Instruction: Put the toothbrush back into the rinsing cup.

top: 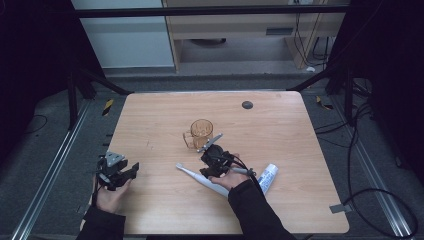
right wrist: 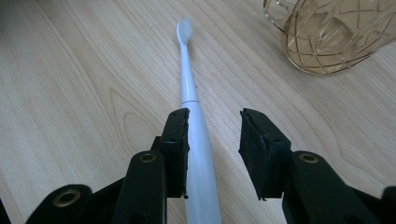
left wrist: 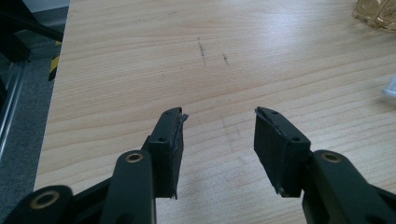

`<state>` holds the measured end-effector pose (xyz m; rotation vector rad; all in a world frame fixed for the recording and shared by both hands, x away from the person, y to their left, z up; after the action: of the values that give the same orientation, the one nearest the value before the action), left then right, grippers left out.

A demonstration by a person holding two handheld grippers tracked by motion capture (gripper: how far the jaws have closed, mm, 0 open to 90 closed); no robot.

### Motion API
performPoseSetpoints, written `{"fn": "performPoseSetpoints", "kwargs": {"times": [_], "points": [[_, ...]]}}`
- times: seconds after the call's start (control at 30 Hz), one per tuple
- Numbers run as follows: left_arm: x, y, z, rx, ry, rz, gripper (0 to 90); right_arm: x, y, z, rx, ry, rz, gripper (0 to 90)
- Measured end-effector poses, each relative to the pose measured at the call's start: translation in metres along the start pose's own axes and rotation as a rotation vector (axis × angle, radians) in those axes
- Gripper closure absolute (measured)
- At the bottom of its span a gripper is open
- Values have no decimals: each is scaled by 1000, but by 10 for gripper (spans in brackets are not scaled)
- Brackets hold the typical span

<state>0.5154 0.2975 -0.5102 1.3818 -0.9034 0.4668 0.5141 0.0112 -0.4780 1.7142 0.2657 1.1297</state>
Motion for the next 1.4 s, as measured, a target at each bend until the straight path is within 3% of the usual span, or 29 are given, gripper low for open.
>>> {"fn": "performPoseSetpoints", "kwargs": {"times": [0.6,1.4], "points": [[0,0,-1,-3,3,-3,515,-1,-25,-10,16,53,-104,622],[0,0,-1,-3,2,-4,516,-14,-50,-8,31,57,-201,625]]}}
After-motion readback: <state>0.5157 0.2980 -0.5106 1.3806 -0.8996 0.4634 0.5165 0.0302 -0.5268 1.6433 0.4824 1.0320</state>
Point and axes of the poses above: each handheld gripper's, and its own axes: y roughly backward along the jaws, x roughly out of its top, z roughly to its right, the point moved 7 cm from there along -y, roughly forward along the jaws
